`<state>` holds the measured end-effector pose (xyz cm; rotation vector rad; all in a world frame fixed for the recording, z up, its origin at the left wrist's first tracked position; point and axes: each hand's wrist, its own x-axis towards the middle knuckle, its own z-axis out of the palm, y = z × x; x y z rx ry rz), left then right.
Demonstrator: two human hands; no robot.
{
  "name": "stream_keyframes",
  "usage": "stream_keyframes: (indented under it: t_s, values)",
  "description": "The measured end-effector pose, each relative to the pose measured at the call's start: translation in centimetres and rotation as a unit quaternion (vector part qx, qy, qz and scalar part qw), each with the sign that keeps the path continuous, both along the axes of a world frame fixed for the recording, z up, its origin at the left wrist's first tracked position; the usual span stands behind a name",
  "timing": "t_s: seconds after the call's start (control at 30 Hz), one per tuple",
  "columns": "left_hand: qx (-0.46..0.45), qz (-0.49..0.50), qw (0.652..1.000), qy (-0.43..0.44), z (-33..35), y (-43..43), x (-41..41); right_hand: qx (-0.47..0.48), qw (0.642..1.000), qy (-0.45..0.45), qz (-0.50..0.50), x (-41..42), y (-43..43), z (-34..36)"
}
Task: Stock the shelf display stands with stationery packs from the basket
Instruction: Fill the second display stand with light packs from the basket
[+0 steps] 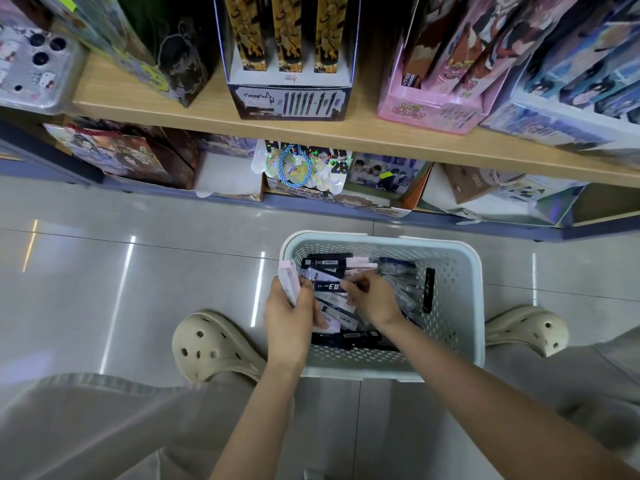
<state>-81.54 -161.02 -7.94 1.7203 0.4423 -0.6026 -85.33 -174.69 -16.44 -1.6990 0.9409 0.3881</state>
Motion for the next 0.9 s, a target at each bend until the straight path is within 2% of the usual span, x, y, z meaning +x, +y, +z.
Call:
stream_keyframes:
  t_s: [0.07,0.17,0.27,0.33,0.63,0.67,0.7,0.77,0.83,0.87,0.9]
  values:
    - [-0.029,0.006,0.998,0.047,-0.3,-0.6,-0.7,0.013,1.000,0.003,-0.007,-0.6,-0.7,1.4]
    - [-0.060,0.031,0.991,0.118,-0.6,-1.3,-1.5,0.079,0.994,0.019,-0.067,-1.3,-1.6,4.1]
    - [-0.110,0.051,0.979,0.161,-0.5,-1.6,-2.1,0.184,0.967,0.012,-0.174,-1.7,-1.3,7.0]
    - [-0.128,0.023,0.980,0.153,-0.2,-2.0,-2.1,0.229,0.950,0.001,-0.213,-2.0,-0.4,8.4]
    - [-0.132,0.036,0.984,0.112,1.1,-2.3,-0.8,0.227,0.962,-0.077,-0.130,-2.2,3.3,10.4]
    - [-0.124,0.037,0.986,0.105,1.0,-2.2,-0.7,0.199,0.972,-0.086,-0.095,-2.3,2.7,10.1]
    - [-0.120,0.041,0.987,0.098,0.8,-2.1,-0.5,0.133,0.986,-0.086,-0.042,-2.5,1.8,9.5]
    - [-0.126,0.049,0.987,0.093,0.8,-1.9,-0.3,-0.061,0.992,-0.067,0.083,-2.9,-1.1,8.1]
    - [-0.137,0.045,0.985,0.098,0.7,-2.0,-0.3,-0.211,0.953,-0.039,0.215,-3.1,-4.5,6.4]
    - [-0.140,0.040,0.984,0.100,0.6,-2.0,-0.5,-0.264,0.917,-0.007,0.298,-3.2,-6.1,5.5]
    - [-0.141,0.036,0.984,0.101,0.6,-2.1,-0.6,-0.310,0.866,0.038,0.391,-3.2,-7.4,4.7]
